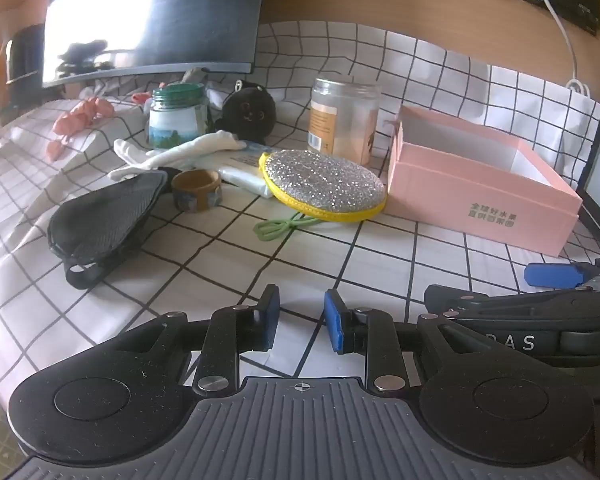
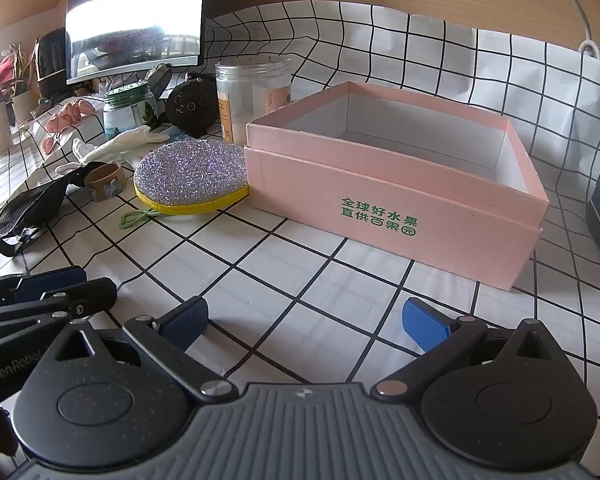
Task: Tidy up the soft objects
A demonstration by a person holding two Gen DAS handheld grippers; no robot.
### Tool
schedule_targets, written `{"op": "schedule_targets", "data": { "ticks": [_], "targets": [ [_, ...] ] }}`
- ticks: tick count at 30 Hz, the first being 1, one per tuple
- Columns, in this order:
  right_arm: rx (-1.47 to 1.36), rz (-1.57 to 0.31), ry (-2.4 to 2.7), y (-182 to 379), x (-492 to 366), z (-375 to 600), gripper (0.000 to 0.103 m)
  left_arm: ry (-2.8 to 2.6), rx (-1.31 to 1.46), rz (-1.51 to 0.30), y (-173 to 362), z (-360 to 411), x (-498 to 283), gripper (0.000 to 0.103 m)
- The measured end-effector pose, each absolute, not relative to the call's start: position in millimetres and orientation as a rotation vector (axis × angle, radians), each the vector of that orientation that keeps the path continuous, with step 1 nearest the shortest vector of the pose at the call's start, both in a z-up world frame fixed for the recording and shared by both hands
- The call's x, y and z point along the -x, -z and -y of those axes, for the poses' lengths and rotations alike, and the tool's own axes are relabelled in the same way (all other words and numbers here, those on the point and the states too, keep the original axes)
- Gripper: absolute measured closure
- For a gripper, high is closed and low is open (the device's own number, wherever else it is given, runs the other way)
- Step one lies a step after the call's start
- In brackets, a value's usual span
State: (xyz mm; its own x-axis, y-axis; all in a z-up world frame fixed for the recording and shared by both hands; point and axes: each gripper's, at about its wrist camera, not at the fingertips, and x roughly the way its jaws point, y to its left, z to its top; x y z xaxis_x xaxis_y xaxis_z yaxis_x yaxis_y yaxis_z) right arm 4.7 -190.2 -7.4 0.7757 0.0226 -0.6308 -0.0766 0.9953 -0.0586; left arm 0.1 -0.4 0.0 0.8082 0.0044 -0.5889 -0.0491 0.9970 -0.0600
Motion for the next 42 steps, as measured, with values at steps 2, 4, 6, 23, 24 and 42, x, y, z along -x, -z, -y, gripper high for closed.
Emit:
{"op": "schedule_targets", "data": {
  "ticks": [2, 4, 6, 23, 24, 42],
  "targets": [
    [0.082, -0.681, -0.054, 7.5, -4.7, 190.3, 0.000, -0.031, 0.066, -0.630, 0.0, 0.6, -0.1, 0.075],
    [0.082, -0.681, -0.054, 7.5, -4.7, 190.2, 0.000, -0.031, 0.065, -0.630, -0.2, -0.1, -0.1, 0.075],
    [0.082, -0.681, -0.054, 7.5, -4.7, 190.3, 0.000, -0.033, 0.060, -0.630, 0.0, 1.7, -0.2, 0.075],
    [0.082, -0.681, -0.054, 7.8, -4.9, 190.3, 0.000, -0.030, 0.070, -0.629, 0.1, 0.2, 0.1, 0.075],
    [0.082, -0.681, -0.054, 7.8, -4.9, 190.3, 0.000, -0.030, 0.070, -0.628, 0.1, 0.2, 0.1, 0.075],
    [0.082, -0.681, -0.054, 7.7, -4.9, 190.4, 0.000, -0.028, 0.075, -0.627, 0.8, 1.7, -1.8, 0.075]
  ]
}}
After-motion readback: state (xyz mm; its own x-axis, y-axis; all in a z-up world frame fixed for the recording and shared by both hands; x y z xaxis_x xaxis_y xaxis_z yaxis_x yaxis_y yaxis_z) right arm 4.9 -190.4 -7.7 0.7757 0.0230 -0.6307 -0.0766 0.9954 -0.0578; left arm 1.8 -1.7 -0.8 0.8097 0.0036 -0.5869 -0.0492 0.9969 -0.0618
